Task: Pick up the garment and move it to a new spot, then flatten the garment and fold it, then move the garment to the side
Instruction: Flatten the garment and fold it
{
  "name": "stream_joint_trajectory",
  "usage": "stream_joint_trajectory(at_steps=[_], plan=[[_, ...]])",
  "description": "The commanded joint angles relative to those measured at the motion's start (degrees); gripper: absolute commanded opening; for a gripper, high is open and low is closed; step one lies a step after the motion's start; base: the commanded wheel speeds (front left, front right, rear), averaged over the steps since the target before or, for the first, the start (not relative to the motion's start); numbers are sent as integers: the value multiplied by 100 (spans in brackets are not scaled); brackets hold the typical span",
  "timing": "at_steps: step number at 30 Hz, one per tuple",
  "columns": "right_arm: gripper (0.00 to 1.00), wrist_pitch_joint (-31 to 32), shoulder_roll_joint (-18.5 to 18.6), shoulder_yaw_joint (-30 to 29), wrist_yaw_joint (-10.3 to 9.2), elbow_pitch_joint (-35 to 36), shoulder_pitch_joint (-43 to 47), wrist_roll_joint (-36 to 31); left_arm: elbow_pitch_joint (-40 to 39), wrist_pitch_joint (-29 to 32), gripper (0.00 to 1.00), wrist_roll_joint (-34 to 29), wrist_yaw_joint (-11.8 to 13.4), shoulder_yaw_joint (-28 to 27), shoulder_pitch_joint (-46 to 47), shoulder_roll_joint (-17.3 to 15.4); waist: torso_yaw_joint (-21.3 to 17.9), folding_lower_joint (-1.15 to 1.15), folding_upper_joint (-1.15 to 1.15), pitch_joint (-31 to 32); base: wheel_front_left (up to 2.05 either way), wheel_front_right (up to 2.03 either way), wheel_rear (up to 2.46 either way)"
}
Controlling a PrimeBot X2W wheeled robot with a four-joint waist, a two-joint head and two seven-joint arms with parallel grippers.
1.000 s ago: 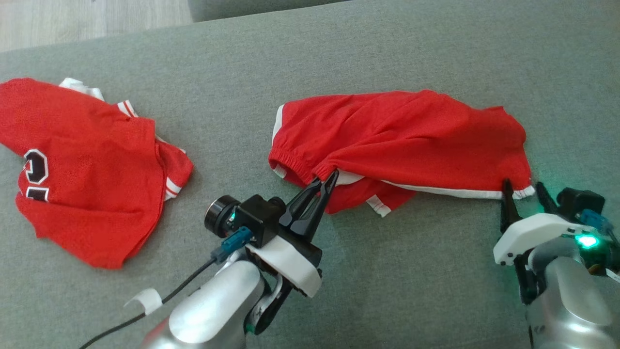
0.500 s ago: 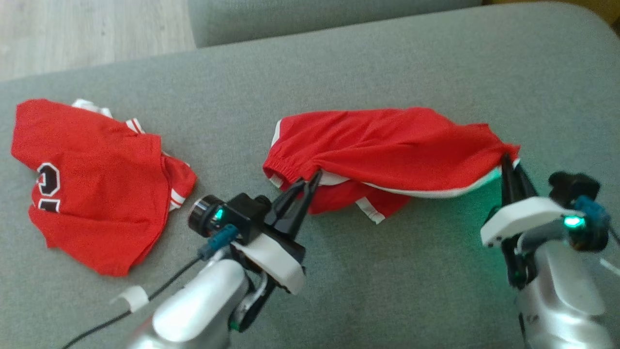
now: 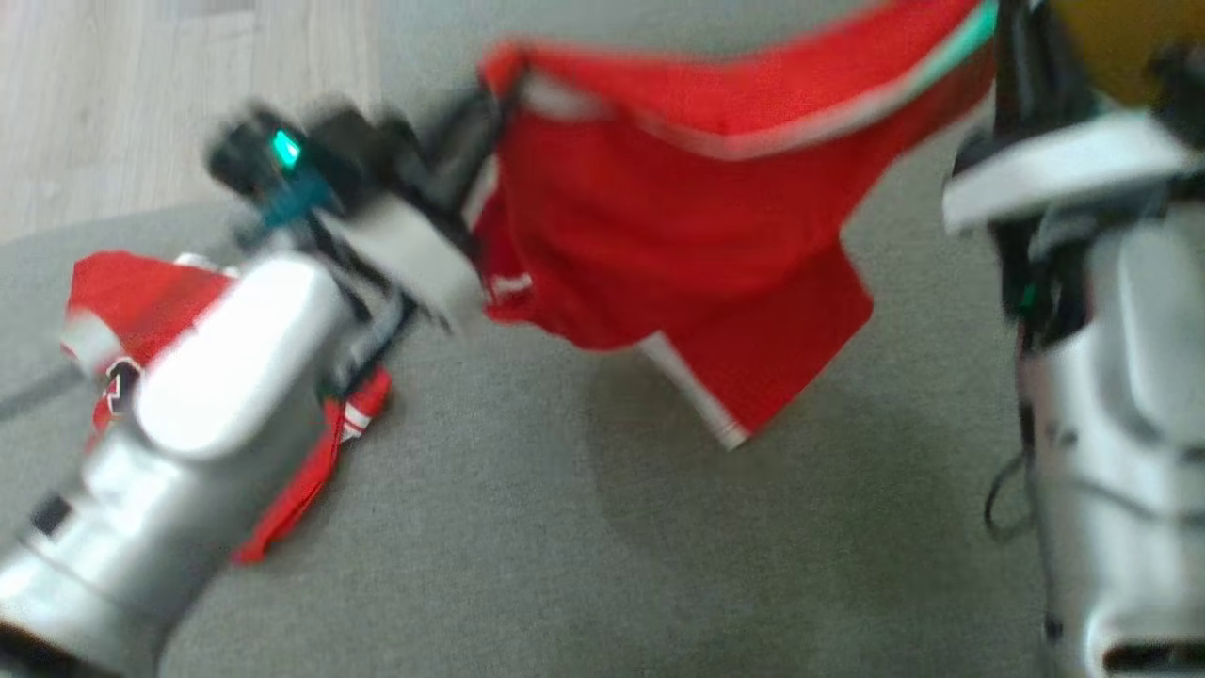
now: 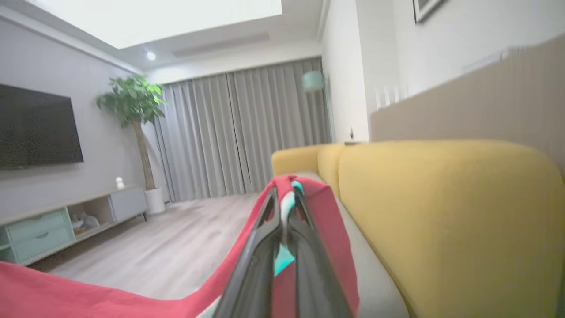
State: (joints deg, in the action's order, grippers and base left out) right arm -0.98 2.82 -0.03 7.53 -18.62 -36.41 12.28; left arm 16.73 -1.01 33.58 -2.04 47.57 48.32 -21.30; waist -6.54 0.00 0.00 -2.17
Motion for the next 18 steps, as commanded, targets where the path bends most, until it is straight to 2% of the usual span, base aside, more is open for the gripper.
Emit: stream_joint_trajectory(at_steps=[1,8,18], plan=[[0,-42,6,153,-4,257,-560,44,-12,7,0,32,-37,-428,596,-190,-46,0,0,121,0,0,0],[0,-338,139,288,-4,343,-1318,-178,144,-139,0,72,-94,-747,1339,-212,9,0,0,289,0,0,0],[0,191,253,54,-4,808,-168,-517,-560,395,0,179,-162,-324,422,-706,193,0,0,294,0,0,0]])
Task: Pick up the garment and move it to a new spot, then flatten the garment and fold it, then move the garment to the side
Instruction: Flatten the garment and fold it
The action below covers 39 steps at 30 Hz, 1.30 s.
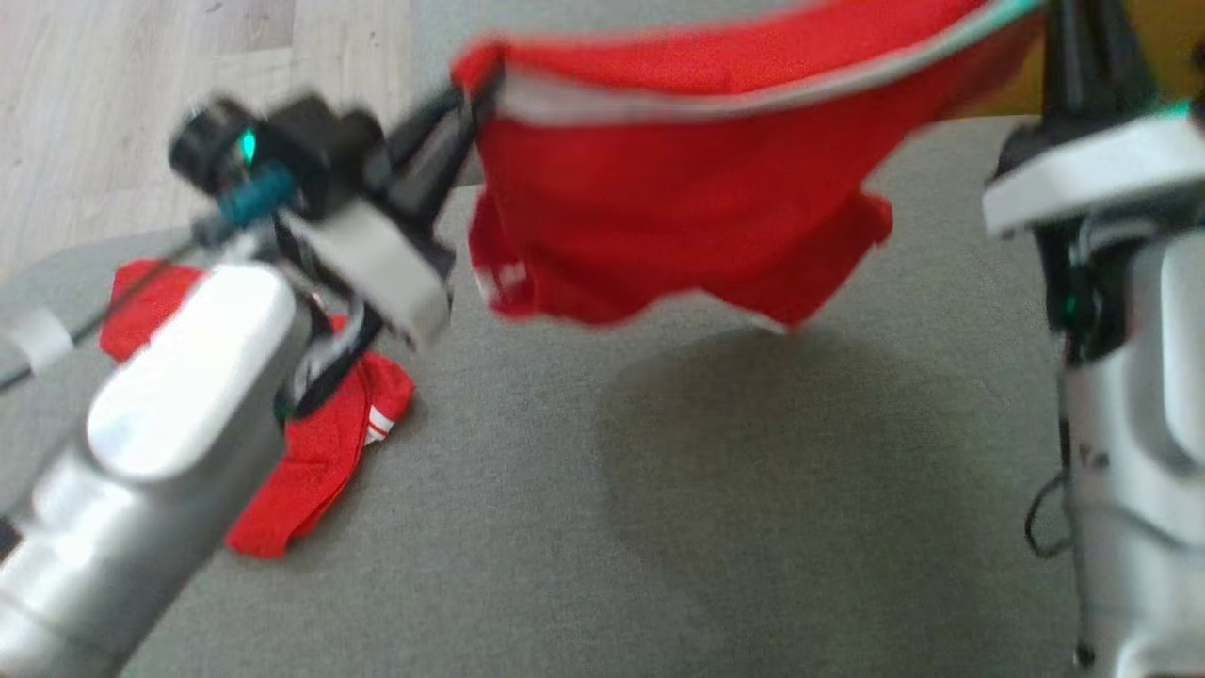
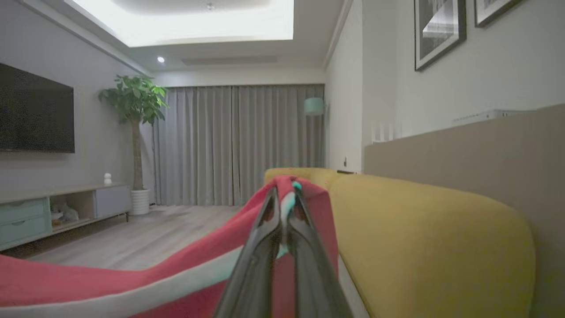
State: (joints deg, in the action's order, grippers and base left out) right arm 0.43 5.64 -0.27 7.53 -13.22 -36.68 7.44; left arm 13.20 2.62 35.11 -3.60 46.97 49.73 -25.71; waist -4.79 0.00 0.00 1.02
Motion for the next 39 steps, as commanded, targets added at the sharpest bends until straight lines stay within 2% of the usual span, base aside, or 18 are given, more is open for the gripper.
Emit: stream_joint_trajectory(at_steps=[1,5,9,15,19,23,28,34,39], plan=[[0,105,-29,53,-4,339,-35,-48,-298,77,0,42,9,-252,208,-324,27,0,0,-41,0,0,0],[0,345,-25,-60,-4,515,163,-111,-544,219,0,59,48,-260,129,-532,25,0,0,-157,0,0,0],[0,571,-43,-73,-4,503,84,-141,-578,334,0,48,12,-267,278,-604,-3,0,0,-364,0,0,0],[0,667,-99,37,-4,-125,-763,-150,-7,386,0,-48,-214,-225,1018,-575,-107,0,0,-1122,0,0,0],[0,329,-180,-80,-4,-904,-1935,-96,749,108,0,-268,-307,-247,1925,-432,-191,0,0,-1622,0,0,0],[0,-470,-237,-522,-4,-1741,-3198,-322,1598,-538,0,-523,-328,-395,2901,-161,-235,0,0,-1955,0,0,0],[0,-1255,-266,-933,-4,-2758,-3990,-683,2415,-1401,0,-762,-328,-442,3562,219,-236,0,0,-2077,0,0,0],[0,-1440,-257,-919,-4,-3738,-3707,-987,2907,-1701,0,-715,-376,-80,3204,586,-194,0,0,-2169,0,0,0],[0,-1323,10,-732,-4,-4564,-3075,-1098,2736,-1753,0,-506,-386,642,2239,571,-179,0,0,-2119,0,0,0]])
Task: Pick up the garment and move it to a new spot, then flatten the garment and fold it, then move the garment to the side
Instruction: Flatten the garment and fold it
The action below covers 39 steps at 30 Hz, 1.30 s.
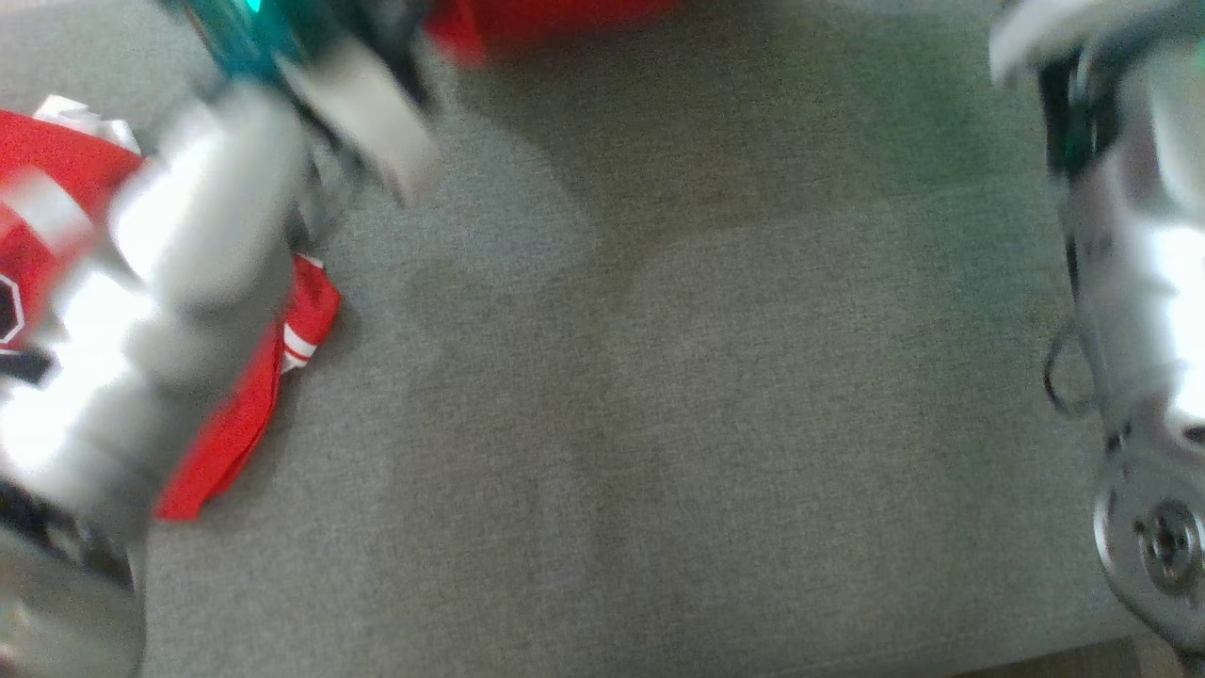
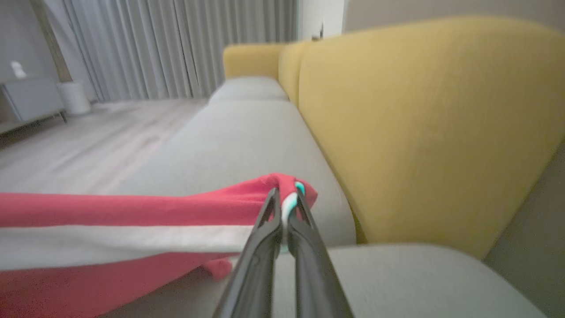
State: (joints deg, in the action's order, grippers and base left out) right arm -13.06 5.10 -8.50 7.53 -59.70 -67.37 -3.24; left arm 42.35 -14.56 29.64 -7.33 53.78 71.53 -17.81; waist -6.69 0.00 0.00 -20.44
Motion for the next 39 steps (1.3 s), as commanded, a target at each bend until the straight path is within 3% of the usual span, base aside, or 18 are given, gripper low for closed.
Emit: stream_joint_trajectory(at_steps=[1,9,21,30,35,39], plan=[[0,68,139,118,-4,-57,116,-7,-249,-37,0,73,-13,132,-142,-266,17,0,0,51,0,0,0],[0,505,546,779,-4,-835,1053,414,-919,-42,0,0,-14,1041,-1728,-545,78,0,0,548,0,0,0],[0,1009,913,1651,-4,-833,2204,1316,-1275,-43,0,47,302,1243,-3003,-381,141,0,0,1465,0,0,0],[0,1320,1336,1762,-4,52,3148,2083,-1851,100,0,286,770,1315,-3750,-279,166,0,0,1918,0,0,0],[0,1470,1491,1616,-4,1028,3410,2280,-2136,210,0,437,991,1127,-3722,-318,262,0,0,1801,0,0,0],[0,1635,1411,1372,-4,1789,3355,2135,-2235,316,0,638,1092,841,-3498,-362,360,0,0,1515,0,0,0]])
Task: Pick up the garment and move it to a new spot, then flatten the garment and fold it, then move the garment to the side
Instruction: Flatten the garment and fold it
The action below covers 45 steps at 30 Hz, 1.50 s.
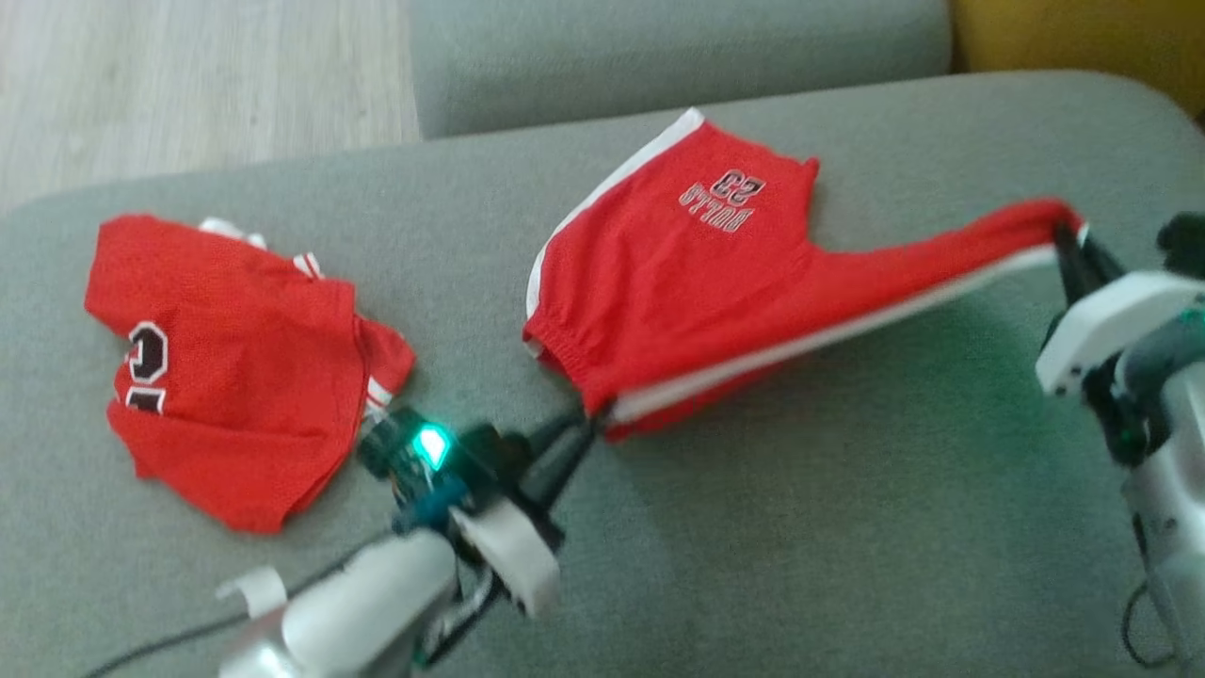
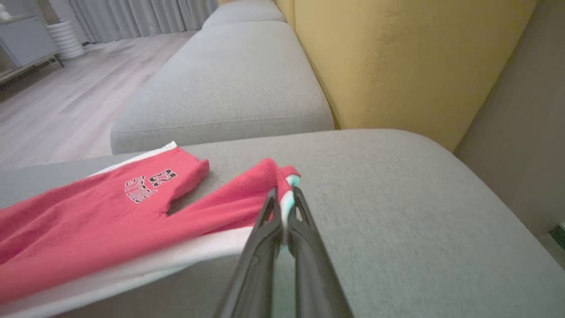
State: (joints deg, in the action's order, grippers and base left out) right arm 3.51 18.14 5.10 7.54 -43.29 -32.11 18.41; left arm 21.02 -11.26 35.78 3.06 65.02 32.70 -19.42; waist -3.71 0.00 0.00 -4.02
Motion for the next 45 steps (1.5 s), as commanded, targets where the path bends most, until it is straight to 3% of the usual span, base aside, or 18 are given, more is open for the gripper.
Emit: stream_joint_trajectory(at_steps=[1,6,11,20,34,35,36,37,38,39,45], plan=[[0,32,66,-68,-5,310,-227,-98,-110,9,0,53,65,-346,472,-209,97,0,0,-229,0,0,0],[0,290,-175,-463,-5,771,-668,-596,19,82,0,223,48,-642,942,-134,343,0,0,-740,0,0,0],[0,406,-433,-713,-5,693,-1291,-1181,419,108,0,191,-63,-681,1391,69,620,0,0,-1176,0,0,0],[0,380,-741,-973,-5,-160,-2306,-1947,1009,-102,0,180,-231,-708,1814,556,1089,0,0,-1655,0,0,0],[0,-48,-740,-1599,-5,-1478,-3310,-2980,1806,-342,0,-11,-447,-673,2228,1281,1632,0,0,-2192,0,0,0],[3,-75,-726,-1639,-5,-1544,-3360,-3032,1856,-346,0,-14,-463,-667,2235,1307,1644,0,0,-2213,0,0,0],[100,-107,-713,-1707,-5,-1602,-3405,-3068,1908,-349,0,-11,-471,-668,2239,1330,1652,0,0,-2229,0,0,0],[100,-138,-707,-1767,-5,-1658,-3447,-3106,1957,-352,37,-12,-464,-674,2242,1350,1656,0,0,-2240,0,0,0],[100,-186,-698,-1824,-5,-1698,-3487,-3147,2002,-355,95,-19,-445,-686,2250,1366,1653,0,0,-2249,0,0,0],[100,-237,-700,-1877,-5,-1739,-3525,-3173,2044,-358,100,-24,-422,-705,2257,1379,1647,0,0,-2253,0,0,0],[100,-617,-775,-1980,-5,-2053,-3719,-2982,2063,-371,100,11,-199,-1074,2290,1367,1517,0,0,-2124,0,0,0]])
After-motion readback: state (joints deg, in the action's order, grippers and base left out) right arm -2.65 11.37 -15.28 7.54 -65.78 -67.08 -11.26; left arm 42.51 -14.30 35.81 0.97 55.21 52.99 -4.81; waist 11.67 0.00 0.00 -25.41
